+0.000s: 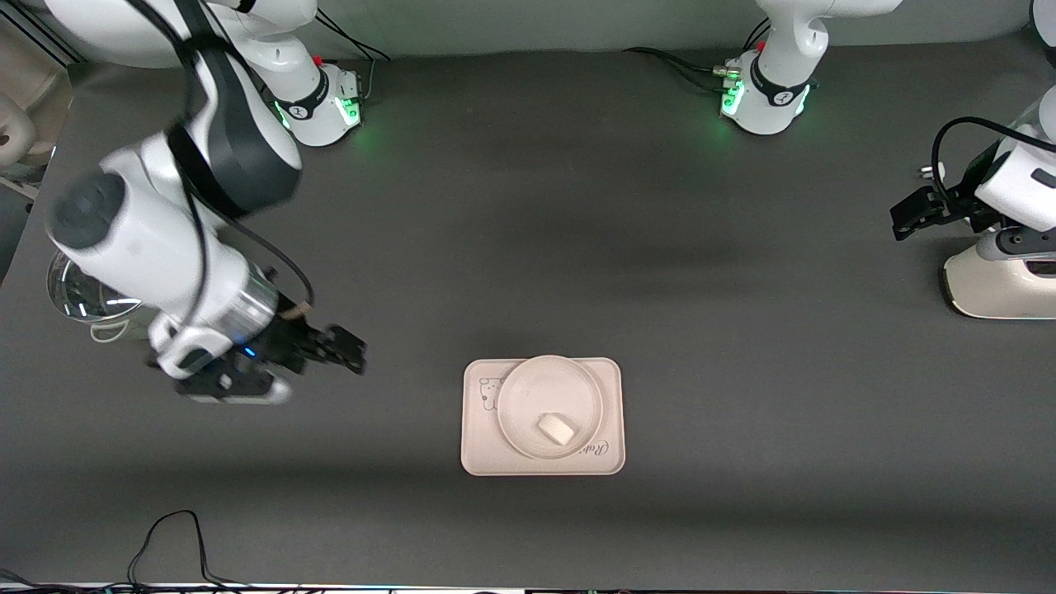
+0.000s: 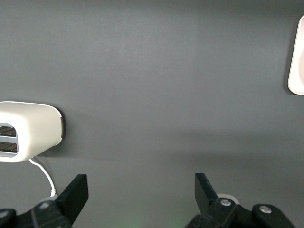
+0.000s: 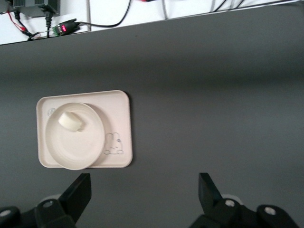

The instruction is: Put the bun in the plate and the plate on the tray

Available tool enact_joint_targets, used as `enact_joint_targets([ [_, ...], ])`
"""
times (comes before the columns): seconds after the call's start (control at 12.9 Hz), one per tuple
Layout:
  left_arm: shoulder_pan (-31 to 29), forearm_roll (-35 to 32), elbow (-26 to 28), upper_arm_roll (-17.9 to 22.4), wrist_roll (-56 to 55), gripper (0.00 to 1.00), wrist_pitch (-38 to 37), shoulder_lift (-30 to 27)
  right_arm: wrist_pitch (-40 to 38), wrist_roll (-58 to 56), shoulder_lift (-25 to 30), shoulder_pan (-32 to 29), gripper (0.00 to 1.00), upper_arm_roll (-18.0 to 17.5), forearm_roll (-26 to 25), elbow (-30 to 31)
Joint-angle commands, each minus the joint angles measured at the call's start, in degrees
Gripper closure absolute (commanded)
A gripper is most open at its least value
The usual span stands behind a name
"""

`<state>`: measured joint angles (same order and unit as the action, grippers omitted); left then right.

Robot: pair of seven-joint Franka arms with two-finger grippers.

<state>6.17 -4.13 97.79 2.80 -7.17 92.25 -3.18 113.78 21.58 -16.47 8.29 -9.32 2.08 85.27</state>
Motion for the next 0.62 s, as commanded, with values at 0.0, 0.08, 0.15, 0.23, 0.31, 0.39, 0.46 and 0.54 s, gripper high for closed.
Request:
enact_joint_targets([
  [0.0, 0.3, 0.2, 1.1, 0.1, -0.8, 0.0, 0.2, -1.3, -1.5, -3.9, 10.6, 0.1, 0.0, 7.3, 0.5, 11.4],
  [0.08, 0.2, 0.2, 1.1, 0.1, -0.7, 0.0, 0.3, -1.3, -6.5, -6.3, 12.0, 0.1, 0.0, 9.2, 0.6, 10.9],
  [0.15, 0.2, 0.2, 0.7, 0.1, -0.7, 0.0, 0.3, -1.3, -9.6, -9.9, 14.2, 0.1, 0.0, 9.9, 0.6, 10.5],
  [0.23, 0.2, 0.2, 0.8, 0.1, -0.7, 0.0, 0.3, -1.3, -11.2, -11.7, 16.2, 0.2, 0.0, 11.0, 0.4, 11.2],
  [0.31, 0.2, 0.2, 0.7, 0.1, -0.7, 0.0, 0.3, -1.3, -13.0, -13.0, 17.3, 0.2, 0.0, 12.0, 0.4, 11.7],
  [0.39, 0.1, 0.2, 0.7, 0.1, -0.6, 0.0, 0.4, -1.3, -14.4, -13.1, 17.8, 0.2, 0.0, 12.6, 0.4, 11.8],
  [0.46, 0.2, 0.2, 0.7, 0.1, -0.6, 0.0, 0.6, -1.2, -15.4, -13.1, 17.9, 0.2, 0.0, 12.6, 0.3, 11.8],
  [0.54, 0.2, 0.2, 0.7, 0.1, -0.6, 0.0, 0.6, -1.2, -16.2, -13.2, 17.9, 0.2, 0.0, 12.5, 0.2, 12.0],
])
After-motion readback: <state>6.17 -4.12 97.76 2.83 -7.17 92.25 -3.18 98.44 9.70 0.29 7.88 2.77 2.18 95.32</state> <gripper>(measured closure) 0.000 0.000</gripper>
